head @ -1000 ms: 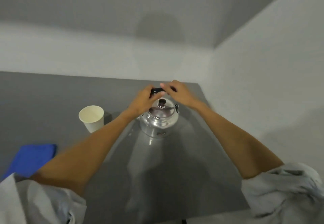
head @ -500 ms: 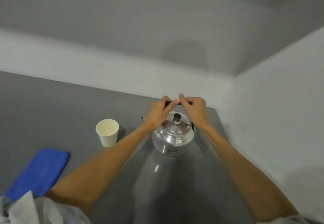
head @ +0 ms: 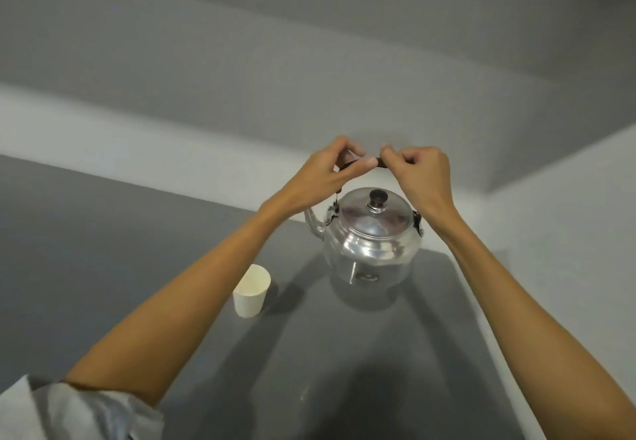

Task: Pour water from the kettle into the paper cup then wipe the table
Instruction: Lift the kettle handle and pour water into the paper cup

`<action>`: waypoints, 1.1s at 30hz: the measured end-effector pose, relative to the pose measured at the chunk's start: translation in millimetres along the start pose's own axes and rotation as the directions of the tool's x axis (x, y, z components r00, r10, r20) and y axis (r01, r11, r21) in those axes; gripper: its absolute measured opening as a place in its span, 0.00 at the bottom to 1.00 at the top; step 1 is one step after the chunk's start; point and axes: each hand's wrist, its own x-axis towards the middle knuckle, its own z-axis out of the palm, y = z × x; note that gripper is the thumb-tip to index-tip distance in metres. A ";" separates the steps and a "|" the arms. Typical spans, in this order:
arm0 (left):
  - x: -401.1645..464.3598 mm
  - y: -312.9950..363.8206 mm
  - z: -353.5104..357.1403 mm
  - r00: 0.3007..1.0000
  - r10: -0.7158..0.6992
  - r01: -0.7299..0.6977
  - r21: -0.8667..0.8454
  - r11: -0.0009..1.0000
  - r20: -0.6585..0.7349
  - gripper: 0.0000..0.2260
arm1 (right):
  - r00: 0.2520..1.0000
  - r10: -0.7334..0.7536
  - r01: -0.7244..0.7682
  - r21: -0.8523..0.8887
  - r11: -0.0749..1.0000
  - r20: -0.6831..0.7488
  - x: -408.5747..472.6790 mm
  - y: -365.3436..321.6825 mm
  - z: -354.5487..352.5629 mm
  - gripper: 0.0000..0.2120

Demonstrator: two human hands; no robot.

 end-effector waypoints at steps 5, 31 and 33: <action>-48.7 -51.5 -51.8 0.985 -0.171 0.168 0.077 0.983 0.026 0.26 | 0.993 -0.009 0.011 -0.024 1.000 0.117 -26.4 2.0 23.5 0.27; -201.5 -222.1 -17.1 0.832 -0.554 0.545 -0.166 0.822 -0.012 0.35 | 0.945 0.018 0.112 -0.375 0.920 0.326 -73.8 9.1 91.8 0.26; -203.1 -223.7 -16.2 0.829 -0.559 0.549 -0.170 0.818 -0.015 0.33 | 0.942 0.021 0.113 -0.377 0.919 0.334 -73.0 9.3 91.8 0.26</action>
